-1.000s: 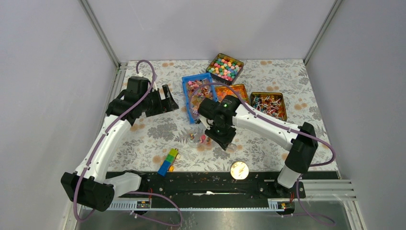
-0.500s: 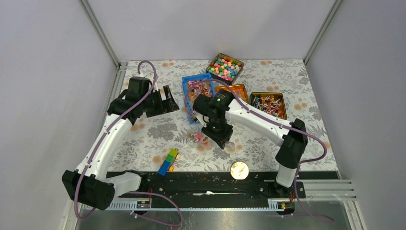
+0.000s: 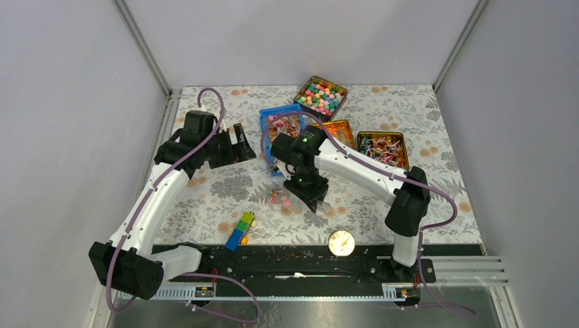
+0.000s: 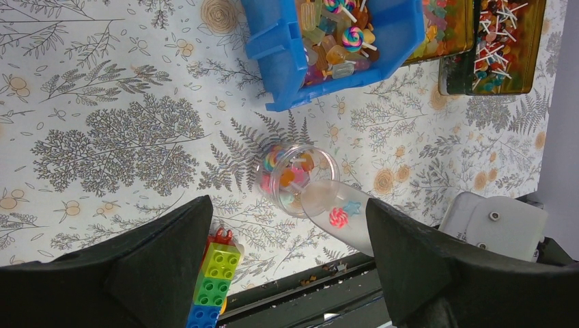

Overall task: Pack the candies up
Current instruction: Place the fake candies in the packing bottle.

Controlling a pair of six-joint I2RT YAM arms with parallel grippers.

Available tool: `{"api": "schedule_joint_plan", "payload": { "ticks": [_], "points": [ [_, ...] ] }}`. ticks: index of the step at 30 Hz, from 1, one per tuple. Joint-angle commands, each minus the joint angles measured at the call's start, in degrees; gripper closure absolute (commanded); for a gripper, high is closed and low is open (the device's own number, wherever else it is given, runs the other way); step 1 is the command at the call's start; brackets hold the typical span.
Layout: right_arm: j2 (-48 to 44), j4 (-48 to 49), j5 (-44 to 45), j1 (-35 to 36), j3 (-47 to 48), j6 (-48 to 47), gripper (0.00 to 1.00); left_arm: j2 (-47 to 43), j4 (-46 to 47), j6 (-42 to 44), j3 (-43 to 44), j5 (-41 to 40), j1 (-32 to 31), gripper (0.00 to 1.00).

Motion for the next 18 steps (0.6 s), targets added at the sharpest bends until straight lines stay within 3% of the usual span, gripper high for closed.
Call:
{"api": "schedule_joint_plan", "payload": {
  "ticks": [1,18],
  "points": [
    [0.38,-3.22,-0.12,0.53,2.96,1.1,1.0,0.35,2.7,0.94,0.04,1.18,0.19,0.14],
    [0.23,-3.72,-0.7,0.44,4.03,1.3,1.0,2.97,3.85,1.04,1.36,1.75,0.21,0.14]
  ]
}}
